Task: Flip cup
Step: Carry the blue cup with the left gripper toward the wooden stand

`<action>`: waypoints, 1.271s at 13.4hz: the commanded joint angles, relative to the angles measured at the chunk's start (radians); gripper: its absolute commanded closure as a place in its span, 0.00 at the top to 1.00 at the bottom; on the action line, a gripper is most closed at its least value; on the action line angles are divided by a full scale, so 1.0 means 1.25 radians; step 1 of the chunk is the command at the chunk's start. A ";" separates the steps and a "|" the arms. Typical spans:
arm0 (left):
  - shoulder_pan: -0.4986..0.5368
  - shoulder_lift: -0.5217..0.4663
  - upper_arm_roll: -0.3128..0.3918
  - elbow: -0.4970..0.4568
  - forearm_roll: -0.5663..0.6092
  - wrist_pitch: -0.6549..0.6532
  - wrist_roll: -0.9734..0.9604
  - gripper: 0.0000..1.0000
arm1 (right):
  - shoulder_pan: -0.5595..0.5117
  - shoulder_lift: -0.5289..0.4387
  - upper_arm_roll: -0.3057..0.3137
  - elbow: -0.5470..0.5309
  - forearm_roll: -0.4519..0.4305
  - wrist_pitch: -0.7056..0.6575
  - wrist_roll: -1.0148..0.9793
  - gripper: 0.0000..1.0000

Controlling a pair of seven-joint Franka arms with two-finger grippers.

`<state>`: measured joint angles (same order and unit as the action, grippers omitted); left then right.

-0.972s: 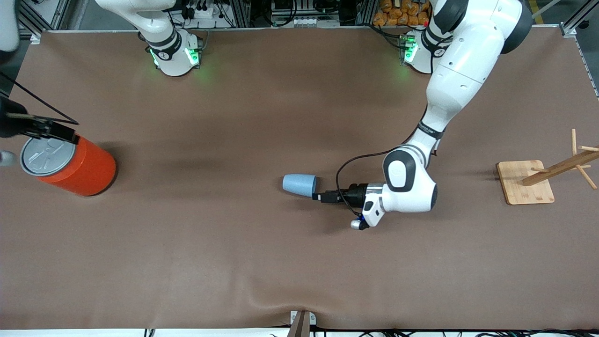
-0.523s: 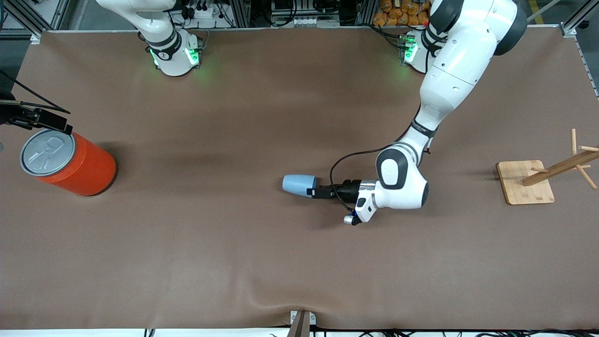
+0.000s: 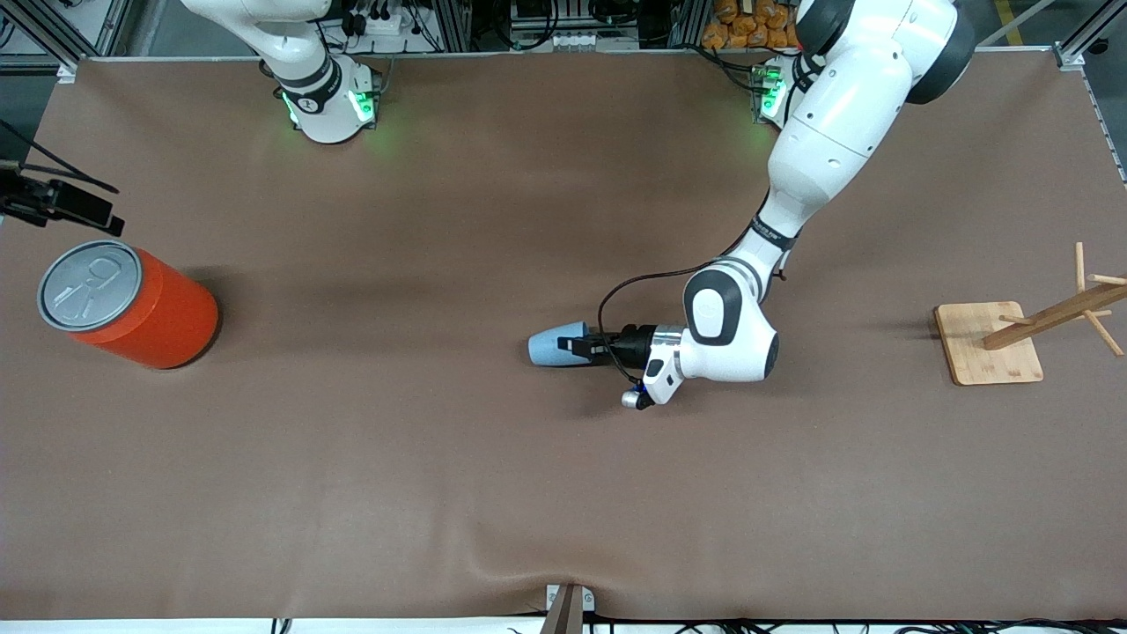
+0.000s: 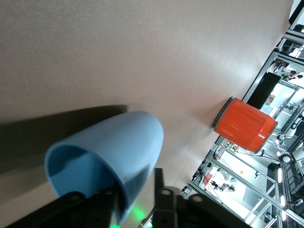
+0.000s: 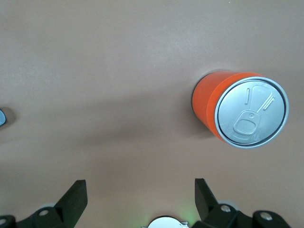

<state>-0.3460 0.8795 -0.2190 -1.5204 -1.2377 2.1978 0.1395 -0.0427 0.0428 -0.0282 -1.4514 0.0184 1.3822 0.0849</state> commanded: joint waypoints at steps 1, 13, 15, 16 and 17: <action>-0.002 0.002 0.002 -0.006 -0.020 0.005 0.011 0.00 | -0.016 -0.028 0.009 -0.024 0.014 0.001 0.011 1.00; 0.051 -0.263 0.083 -0.026 0.532 -0.012 -0.324 0.00 | -0.022 -0.031 0.010 0.022 -0.001 -0.020 -0.097 1.00; 0.079 -0.284 0.083 -0.032 0.678 -0.088 -0.325 0.00 | -0.022 -0.031 0.009 0.030 0.000 -0.031 -0.094 1.00; 0.099 -0.295 0.083 -0.034 0.733 -0.124 -0.323 0.00 | -0.023 -0.027 0.009 0.030 0.005 -0.036 -0.094 1.00; 0.118 -0.301 0.083 -0.040 0.773 -0.155 -0.315 0.00 | -0.023 -0.026 0.009 0.028 0.009 -0.036 -0.093 1.00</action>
<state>-0.2323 0.5488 -0.1137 -1.5295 -0.3572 2.0615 -0.2646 -0.0518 0.0164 -0.0298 -1.4213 0.0171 1.3538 -0.0165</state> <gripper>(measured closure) 0.921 0.000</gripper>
